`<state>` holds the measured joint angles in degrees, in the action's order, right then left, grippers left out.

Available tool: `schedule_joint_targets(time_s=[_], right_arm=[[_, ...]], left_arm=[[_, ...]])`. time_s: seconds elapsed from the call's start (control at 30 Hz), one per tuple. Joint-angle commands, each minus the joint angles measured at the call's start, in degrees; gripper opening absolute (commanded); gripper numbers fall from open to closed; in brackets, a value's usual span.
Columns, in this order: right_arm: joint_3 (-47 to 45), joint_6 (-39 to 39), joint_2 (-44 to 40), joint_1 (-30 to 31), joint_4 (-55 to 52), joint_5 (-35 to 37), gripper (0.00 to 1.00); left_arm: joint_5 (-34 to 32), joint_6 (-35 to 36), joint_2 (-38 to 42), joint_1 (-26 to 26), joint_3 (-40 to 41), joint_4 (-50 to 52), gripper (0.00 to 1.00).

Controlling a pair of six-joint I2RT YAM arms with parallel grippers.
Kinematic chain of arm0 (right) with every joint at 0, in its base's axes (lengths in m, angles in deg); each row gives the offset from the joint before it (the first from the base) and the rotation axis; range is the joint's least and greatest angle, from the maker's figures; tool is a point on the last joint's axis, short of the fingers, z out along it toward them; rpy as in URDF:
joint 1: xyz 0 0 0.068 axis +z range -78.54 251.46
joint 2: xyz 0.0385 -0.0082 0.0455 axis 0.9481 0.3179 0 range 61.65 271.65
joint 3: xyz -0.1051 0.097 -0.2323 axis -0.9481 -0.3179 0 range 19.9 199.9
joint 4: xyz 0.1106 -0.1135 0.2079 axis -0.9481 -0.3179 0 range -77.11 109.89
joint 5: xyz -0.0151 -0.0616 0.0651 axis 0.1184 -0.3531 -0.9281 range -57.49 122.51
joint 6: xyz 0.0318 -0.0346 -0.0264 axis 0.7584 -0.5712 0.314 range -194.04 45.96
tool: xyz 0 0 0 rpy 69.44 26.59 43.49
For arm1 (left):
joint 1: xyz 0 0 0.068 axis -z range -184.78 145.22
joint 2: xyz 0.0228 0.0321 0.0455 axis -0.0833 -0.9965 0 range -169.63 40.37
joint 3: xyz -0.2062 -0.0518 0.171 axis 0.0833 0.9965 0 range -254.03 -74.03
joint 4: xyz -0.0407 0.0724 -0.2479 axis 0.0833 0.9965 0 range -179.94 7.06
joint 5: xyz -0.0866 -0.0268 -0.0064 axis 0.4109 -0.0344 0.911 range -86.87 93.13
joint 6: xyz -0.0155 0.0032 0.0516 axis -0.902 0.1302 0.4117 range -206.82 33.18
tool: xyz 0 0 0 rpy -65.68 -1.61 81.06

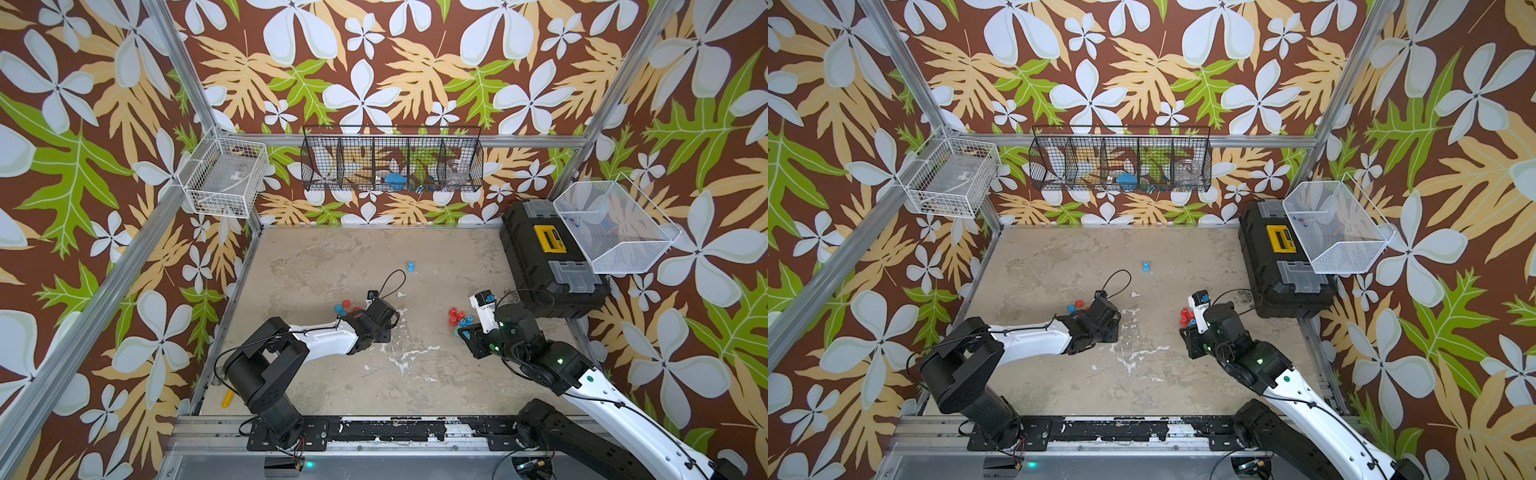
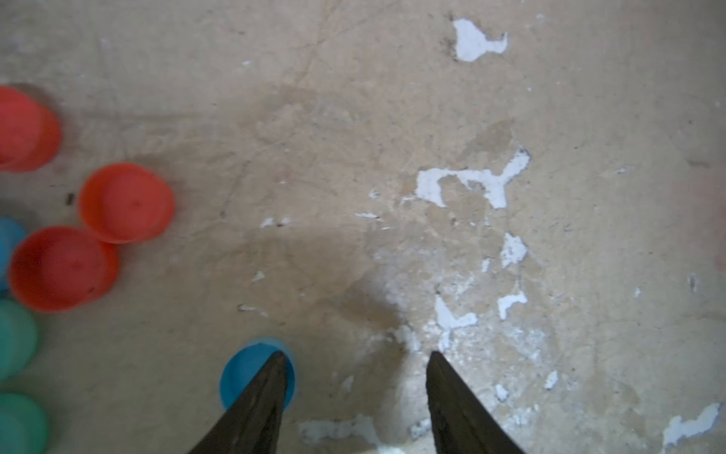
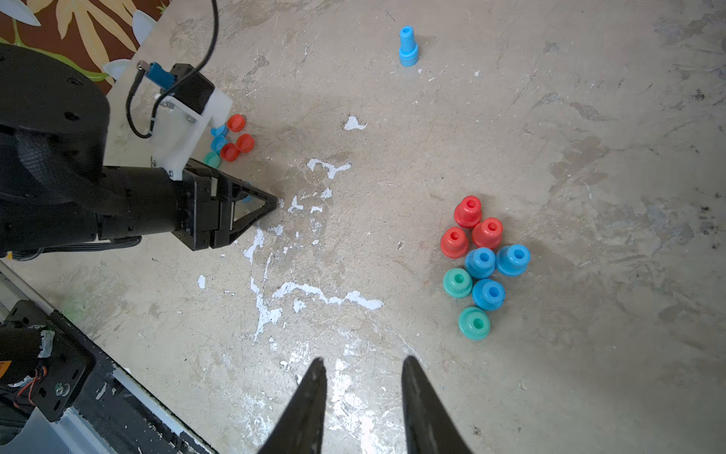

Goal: Close the stamp cap
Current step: Move the cover to the center of the board.

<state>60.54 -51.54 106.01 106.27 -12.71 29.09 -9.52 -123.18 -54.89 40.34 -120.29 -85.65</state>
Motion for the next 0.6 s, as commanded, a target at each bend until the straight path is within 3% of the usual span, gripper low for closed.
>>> schedule_joint_targets(time_s=[0.0,0.27,0.57], right_arm=[[0.31,0.66,0.0,0.02,0.53,0.08,0.34],[0.26,0.53,0.51,0.0,0.57,0.14,0.34],[0.23,0.52,0.78,0.0,0.6,0.09,0.34]], left_arm=[[1.7,-1.85,-2.46,2.08,-2.27,2.03,0.59],[1.53,-2.4,-7.62,6.74,-9.59,2.65,0.58],[1.66,-1.29,-8.78,7.0,-12.95,3.32,0.58]])
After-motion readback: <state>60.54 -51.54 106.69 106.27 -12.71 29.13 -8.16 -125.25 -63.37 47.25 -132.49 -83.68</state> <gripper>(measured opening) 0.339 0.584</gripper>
